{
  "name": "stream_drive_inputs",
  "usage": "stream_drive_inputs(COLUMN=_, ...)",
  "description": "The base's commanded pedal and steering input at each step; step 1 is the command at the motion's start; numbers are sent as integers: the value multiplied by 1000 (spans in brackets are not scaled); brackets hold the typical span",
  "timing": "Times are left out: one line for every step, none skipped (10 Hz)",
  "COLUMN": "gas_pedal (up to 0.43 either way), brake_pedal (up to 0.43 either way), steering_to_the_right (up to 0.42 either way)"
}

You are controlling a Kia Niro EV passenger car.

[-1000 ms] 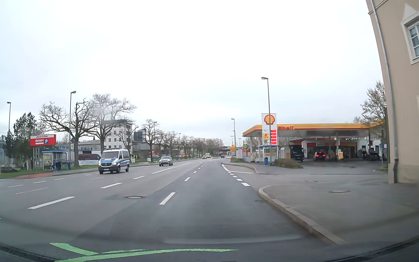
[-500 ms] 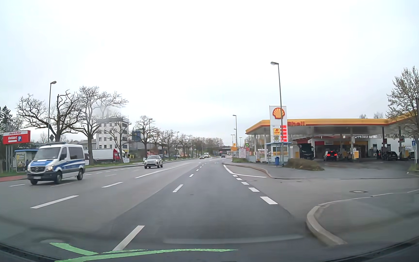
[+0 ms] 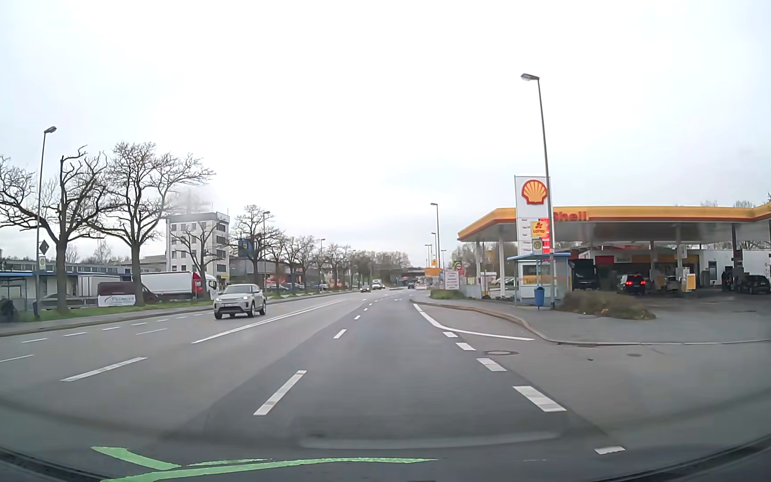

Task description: Follow the waypoints while adhering to traffic rules and regulations

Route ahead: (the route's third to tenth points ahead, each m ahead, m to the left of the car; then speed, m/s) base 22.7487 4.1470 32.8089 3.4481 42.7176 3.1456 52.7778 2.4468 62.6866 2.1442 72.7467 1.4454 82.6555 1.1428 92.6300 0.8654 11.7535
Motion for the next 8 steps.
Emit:
stream_drive_inputs(gas_pedal=110, brake_pedal=0, steering_to_the_right=1)
stream_drive_inputs(gas_pedal=110, brake_pedal=0, steering_to_the_right=1)
stream_drive_inputs(gas_pedal=110, brake_pedal=0, steering_to_the_right=1)
stream_drive_inputs(gas_pedal=98, brake_pedal=0, steering_to_the_right=1)
stream_drive_inputs(gas_pedal=98, brake_pedal=0, steering_to_the_right=1)
stream_drive_inputs(gas_pedal=87, brake_pedal=0, steering_to_the_right=1)
stream_drive_inputs(gas_pedal=87, brake_pedal=0, steering_to_the_right=1)
stream_drive_inputs(gas_pedal=87, brake_pedal=0, steering_to_the_right=1)
